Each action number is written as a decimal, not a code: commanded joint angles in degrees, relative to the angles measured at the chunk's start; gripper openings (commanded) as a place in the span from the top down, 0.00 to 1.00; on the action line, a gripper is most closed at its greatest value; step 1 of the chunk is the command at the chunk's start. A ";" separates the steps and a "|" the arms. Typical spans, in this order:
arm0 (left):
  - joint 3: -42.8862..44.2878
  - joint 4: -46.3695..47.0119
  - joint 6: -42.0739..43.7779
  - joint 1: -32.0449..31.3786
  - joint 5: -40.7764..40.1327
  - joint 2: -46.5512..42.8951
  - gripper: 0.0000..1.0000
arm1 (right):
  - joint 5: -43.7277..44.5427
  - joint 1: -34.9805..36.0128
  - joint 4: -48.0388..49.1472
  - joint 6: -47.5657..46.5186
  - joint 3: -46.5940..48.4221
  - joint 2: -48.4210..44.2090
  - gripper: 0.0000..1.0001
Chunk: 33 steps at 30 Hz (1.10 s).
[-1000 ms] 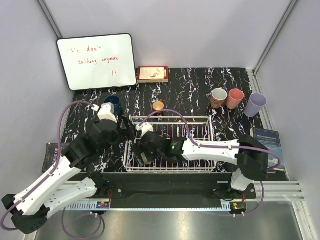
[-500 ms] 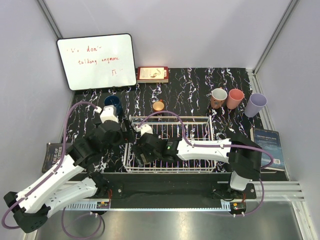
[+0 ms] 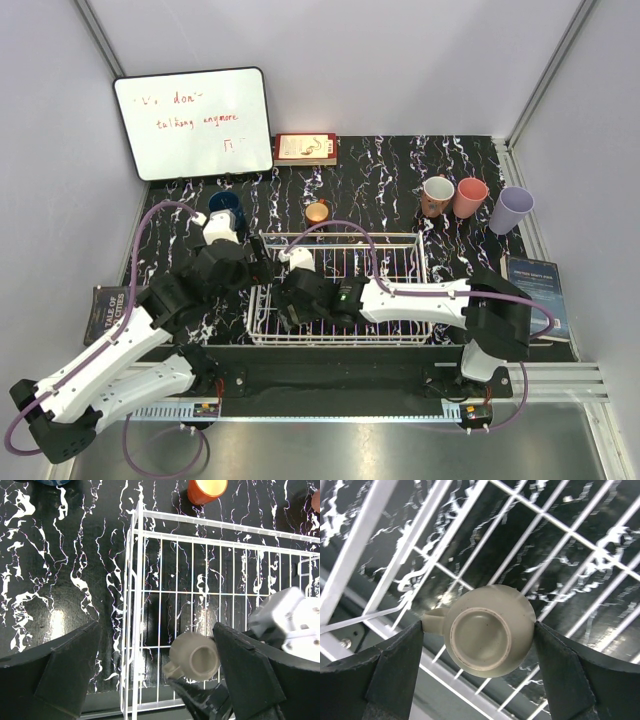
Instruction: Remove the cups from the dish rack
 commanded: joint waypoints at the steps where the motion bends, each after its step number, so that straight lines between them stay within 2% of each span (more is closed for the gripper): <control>1: -0.23 2.91 -0.85 -0.27 0.07 0.42 0.01 | 9.48 -0.27 -5.63 -0.76 -0.75 -2.03 1.00; 13: -1.64 3.79 -1.99 -0.27 0.86 0.51 0.01 | 15.64 -1.06 -4.67 0.29 -3.21 -6.78 1.00; 19: -2.43 3.88 -2.25 -0.27 1.57 0.16 0.02 | 12.76 -2.82 -3.09 0.82 -4.44 -5.46 1.00; 23: -2.96 4.06 -2.43 -0.18 1.65 -0.11 0.02 | 11.52 -2.90 -3.44 1.87 -4.96 -5.46 0.76; 27: -3.13 4.41 -2.43 -0.18 1.83 0.33 0.02 | 11.08 -2.82 -3.53 2.13 -5.14 -5.81 0.63; 32: -3.22 4.67 -2.26 -0.18 2.01 0.60 0.02 | 11.61 -2.82 -3.97 3.01 -4.88 -7.12 0.41; 33: -3.31 4.76 -2.26 -0.27 2.18 0.60 0.02 | 11.78 -2.82 -3.97 3.10 -4.79 -8.00 0.31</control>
